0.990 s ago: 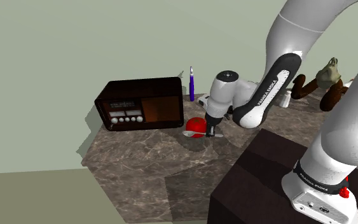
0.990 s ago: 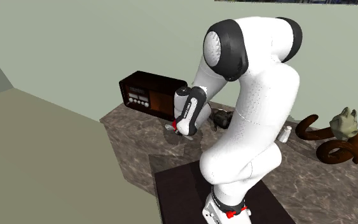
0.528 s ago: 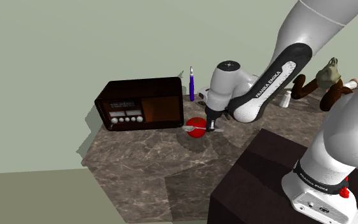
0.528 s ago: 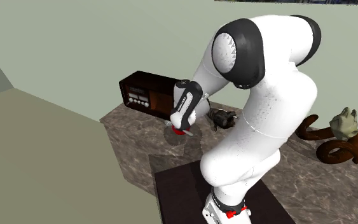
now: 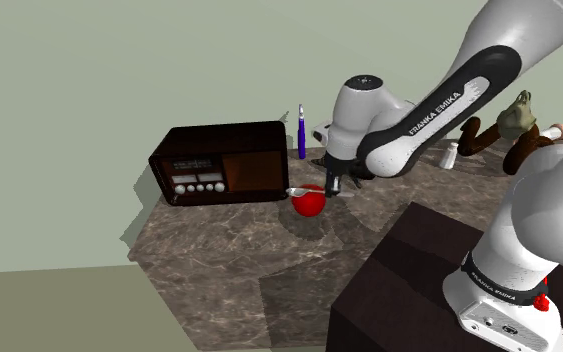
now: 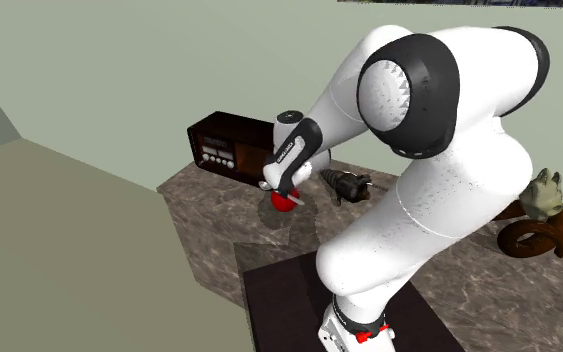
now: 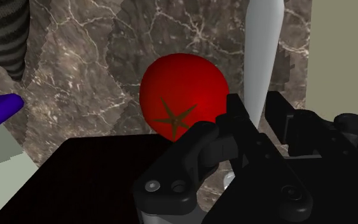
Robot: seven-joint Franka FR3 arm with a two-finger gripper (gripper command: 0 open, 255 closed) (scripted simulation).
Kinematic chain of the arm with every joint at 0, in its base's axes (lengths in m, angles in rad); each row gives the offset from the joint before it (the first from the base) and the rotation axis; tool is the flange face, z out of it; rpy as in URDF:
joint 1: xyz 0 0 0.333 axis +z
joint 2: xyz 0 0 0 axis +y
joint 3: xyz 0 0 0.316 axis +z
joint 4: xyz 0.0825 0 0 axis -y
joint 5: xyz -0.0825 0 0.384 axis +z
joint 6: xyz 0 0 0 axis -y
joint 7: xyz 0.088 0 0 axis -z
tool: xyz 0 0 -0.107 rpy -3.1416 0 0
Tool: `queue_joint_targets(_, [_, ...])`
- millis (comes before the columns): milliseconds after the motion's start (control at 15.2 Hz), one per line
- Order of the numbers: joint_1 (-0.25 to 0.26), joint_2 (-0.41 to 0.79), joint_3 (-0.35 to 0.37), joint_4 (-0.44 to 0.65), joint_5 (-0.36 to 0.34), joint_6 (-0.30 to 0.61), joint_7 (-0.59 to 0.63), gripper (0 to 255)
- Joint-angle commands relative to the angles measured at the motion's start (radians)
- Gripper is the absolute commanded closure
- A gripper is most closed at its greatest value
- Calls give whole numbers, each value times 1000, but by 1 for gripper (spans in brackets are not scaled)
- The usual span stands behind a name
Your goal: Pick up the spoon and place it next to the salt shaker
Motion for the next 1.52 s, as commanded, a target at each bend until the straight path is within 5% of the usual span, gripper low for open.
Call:
queue_joint_targets(0, [10,-30,-6,9,15,-39,-14,255])
queue_joint_targets(330, [25,-89,-15,27,38,-117,-34,255])
queue_joint_targets(1452, [-208,-221,-449,-55,-80,-126,-581,255])
